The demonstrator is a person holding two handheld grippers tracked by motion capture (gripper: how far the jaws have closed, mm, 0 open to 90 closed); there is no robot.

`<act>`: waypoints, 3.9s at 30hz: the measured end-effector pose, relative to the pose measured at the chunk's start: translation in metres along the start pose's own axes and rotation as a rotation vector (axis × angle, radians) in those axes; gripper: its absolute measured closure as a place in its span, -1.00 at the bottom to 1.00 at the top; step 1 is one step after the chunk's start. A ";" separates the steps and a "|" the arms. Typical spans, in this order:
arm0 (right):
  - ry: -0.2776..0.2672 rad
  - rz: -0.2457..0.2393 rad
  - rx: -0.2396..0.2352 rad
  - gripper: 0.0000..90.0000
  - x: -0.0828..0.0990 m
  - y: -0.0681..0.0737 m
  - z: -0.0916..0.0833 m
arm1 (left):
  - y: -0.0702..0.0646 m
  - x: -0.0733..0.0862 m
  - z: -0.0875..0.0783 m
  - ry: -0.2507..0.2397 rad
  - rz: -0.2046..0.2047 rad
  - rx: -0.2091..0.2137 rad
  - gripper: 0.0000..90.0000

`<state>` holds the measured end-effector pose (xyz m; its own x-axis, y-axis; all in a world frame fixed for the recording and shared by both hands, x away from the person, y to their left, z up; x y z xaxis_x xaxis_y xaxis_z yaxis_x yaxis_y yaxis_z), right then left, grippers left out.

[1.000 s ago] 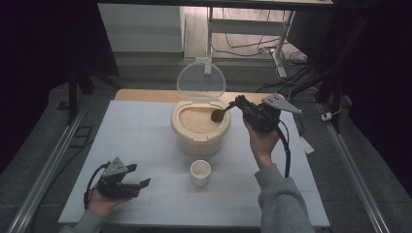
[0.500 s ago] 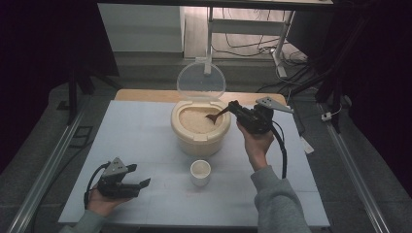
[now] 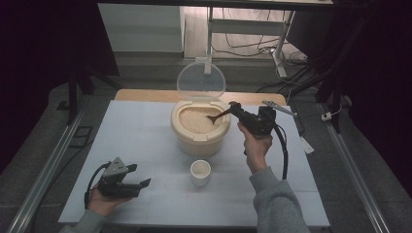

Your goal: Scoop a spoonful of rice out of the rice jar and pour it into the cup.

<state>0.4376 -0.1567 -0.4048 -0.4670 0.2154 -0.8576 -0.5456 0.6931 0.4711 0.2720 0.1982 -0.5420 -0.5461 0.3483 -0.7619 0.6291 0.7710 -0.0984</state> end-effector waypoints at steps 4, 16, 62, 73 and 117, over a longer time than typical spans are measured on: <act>0.000 0.022 0.011 0.84 0.000 0.000 0.000 | 0.000 0.000 0.000 0.001 0.001 0.000 -0.48; -0.011 0.162 0.004 0.84 0.003 -0.010 -0.001 | 0.000 0.000 0.000 -0.001 0.001 -0.001 -0.48; -0.058 0.502 -0.047 0.86 -0.006 -0.036 -0.020 | 0.000 0.000 -0.001 -0.002 0.006 -0.003 -0.48; -0.067 0.530 -0.071 0.86 -0.008 -0.036 -0.023 | 0.001 0.000 0.000 -0.001 0.008 -0.003 -0.48; 0.026 0.508 -0.209 0.86 0.013 -0.013 -0.069 | 0.000 0.000 0.002 0.007 0.014 -0.001 -0.48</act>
<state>0.3908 -0.2106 -0.4077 -0.7230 0.4685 -0.5077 -0.3726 0.3545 0.8576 0.2733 0.1972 -0.5431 -0.5412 0.3631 -0.7585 0.6363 0.7665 -0.0870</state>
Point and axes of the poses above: each handheld gripper's, and its own axes: z roughly forward along the jaws, x roughly out of its underside, y roughly to its left, the point moved 5 cm from there along z, roughly forward along the jaws, and after that the axes turned 1 degree about y, right-handed, at the moved point
